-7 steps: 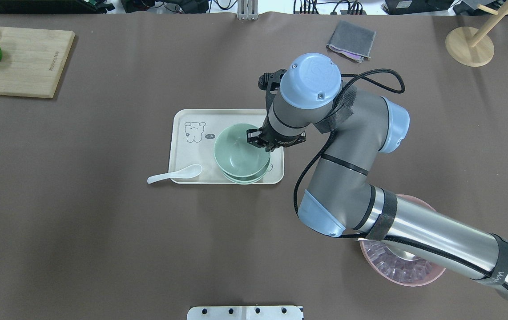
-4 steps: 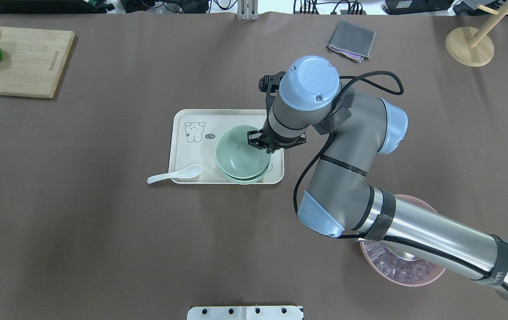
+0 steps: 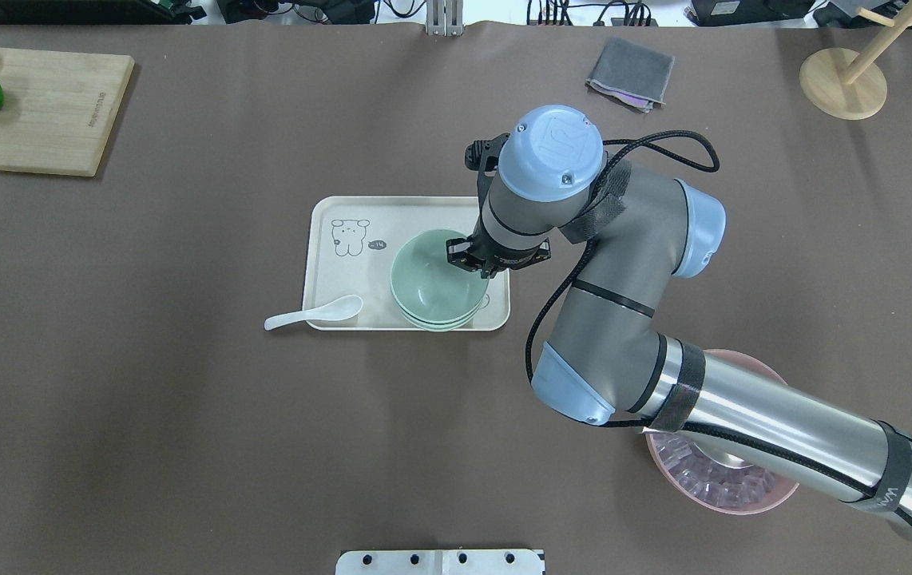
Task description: Stack green bowls together
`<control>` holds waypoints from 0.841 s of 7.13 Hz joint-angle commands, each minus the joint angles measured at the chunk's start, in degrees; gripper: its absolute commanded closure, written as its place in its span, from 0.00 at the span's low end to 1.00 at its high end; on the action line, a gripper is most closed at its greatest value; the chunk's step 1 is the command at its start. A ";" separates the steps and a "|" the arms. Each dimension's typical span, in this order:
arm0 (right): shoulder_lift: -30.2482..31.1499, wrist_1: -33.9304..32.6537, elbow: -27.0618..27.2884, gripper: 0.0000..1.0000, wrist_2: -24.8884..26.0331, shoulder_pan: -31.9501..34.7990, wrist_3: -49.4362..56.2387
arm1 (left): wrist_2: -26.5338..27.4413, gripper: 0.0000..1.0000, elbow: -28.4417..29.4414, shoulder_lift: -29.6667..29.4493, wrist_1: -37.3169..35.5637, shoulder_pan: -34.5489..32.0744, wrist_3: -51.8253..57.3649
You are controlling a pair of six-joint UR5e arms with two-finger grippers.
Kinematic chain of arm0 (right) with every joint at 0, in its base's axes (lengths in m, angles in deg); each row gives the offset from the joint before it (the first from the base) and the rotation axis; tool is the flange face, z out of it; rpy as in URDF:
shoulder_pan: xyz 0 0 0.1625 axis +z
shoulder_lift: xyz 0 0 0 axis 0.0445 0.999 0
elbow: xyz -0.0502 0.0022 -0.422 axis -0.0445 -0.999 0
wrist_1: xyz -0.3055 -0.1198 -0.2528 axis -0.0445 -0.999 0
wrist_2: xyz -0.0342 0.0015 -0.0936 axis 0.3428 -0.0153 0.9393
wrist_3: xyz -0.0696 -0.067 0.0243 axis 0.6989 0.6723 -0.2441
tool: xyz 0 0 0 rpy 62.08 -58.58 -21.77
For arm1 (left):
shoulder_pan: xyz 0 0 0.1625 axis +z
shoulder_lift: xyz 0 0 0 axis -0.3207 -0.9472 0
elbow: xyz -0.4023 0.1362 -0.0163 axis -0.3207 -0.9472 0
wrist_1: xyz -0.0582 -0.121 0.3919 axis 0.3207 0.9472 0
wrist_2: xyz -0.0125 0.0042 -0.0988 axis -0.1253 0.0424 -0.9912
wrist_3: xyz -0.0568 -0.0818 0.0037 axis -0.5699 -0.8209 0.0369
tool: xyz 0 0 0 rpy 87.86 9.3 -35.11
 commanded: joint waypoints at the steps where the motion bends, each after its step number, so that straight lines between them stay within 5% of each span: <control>1: -0.06 0.07 -0.16 1.00 0.00 -0.43 -0.06 | -0.03 0.02 0.04 0.00 0.01 0.00 0.00; 5: -0.14 0.07 -0.42 1.00 0.00 -1.05 -0.15 | -0.03 0.02 -0.13 0.00 -0.08 0.09 0.09; 6: -0.06 0.07 -0.42 0.74 0.00 -1.05 -0.15 | -0.03 0.02 -0.14 0.00 0.01 0.09 0.09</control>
